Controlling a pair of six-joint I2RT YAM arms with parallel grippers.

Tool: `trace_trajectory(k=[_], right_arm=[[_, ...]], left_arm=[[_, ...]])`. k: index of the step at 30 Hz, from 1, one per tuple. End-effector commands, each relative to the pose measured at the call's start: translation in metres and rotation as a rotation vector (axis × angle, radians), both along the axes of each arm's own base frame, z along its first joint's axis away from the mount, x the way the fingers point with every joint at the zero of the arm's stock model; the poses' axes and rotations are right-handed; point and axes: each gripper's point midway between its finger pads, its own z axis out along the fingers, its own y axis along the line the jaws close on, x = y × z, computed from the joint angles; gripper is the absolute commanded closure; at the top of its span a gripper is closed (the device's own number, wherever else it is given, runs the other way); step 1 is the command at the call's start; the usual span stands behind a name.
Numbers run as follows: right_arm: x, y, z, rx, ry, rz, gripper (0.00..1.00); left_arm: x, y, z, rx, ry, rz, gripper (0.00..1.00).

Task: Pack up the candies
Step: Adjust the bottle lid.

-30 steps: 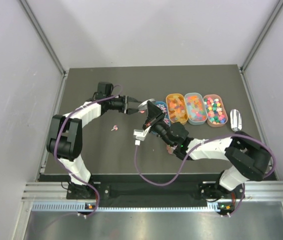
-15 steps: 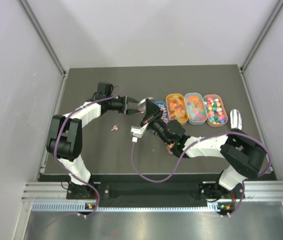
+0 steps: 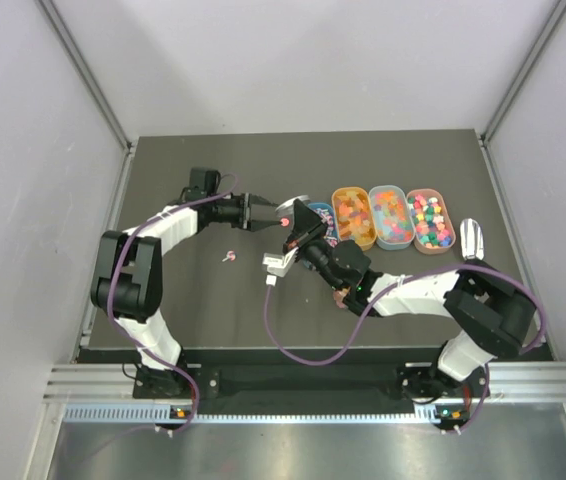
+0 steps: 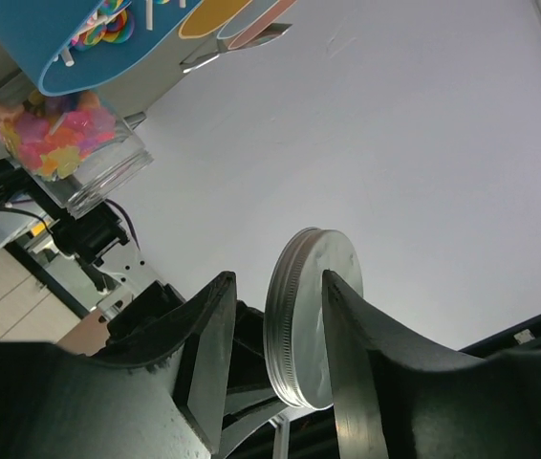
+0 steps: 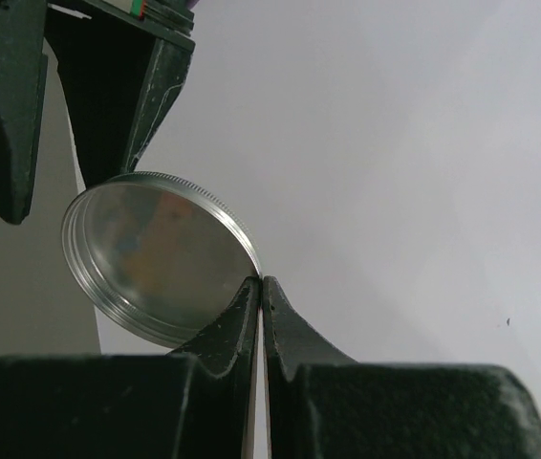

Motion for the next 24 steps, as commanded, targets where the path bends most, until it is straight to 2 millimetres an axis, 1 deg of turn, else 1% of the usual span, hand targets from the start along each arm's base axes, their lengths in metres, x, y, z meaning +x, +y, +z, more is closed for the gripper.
trace_trajectory(k=[1,4,11,13,14,16,17,18,20,22,23,24], right_arm=[[-0.004,-0.011,0.019,0.04,-0.03,-0.019,1.0],[-0.005,-0.013,0.022,0.045,-0.029,-0.02,1.0],[-0.004,-0.009,0.013,0.036,-0.006,-0.019,1.0],[-0.002,-0.006,0.007,0.023,0.004,-0.019,1.0],[-0.001,-0.004,0.009,0.028,0.005,-0.019,1.0],[0.002,0.0,0.003,0.014,0.02,-0.023,1.0],[0.003,0.001,0.005,0.02,0.02,-0.024,1.0],[0.004,0.004,-0.001,0.009,0.025,-0.024,1.0],[0.006,0.008,0.001,0.012,0.023,-0.023,1.0],[0.009,0.011,-0.003,0.006,0.027,-0.03,1.0],[0.011,0.013,0.0,0.013,0.022,-0.032,1.0],[0.012,0.015,-0.001,0.012,0.023,-0.03,1.0]], left_arm=[[0.008,0.007,0.025,-0.017,-0.111,0.019,0.54],[0.009,0.008,0.027,-0.016,-0.118,0.025,0.52],[0.013,0.007,0.034,-0.024,-0.137,0.028,0.51],[0.014,0.006,0.035,-0.023,-0.14,0.028,0.5],[0.014,0.007,0.035,-0.022,-0.141,0.028,0.5],[0.014,0.007,0.037,-0.021,-0.14,0.029,0.5],[0.013,0.007,0.038,-0.021,-0.144,0.029,0.5],[0.013,0.007,0.039,-0.023,-0.146,0.027,0.5],[0.012,0.006,0.04,-0.024,-0.147,0.026,0.5],[0.011,0.007,0.04,-0.023,-0.143,0.027,0.5],[0.011,0.006,0.04,-0.024,-0.144,0.024,0.5],[0.011,0.006,0.04,-0.024,-0.143,0.024,0.5]])
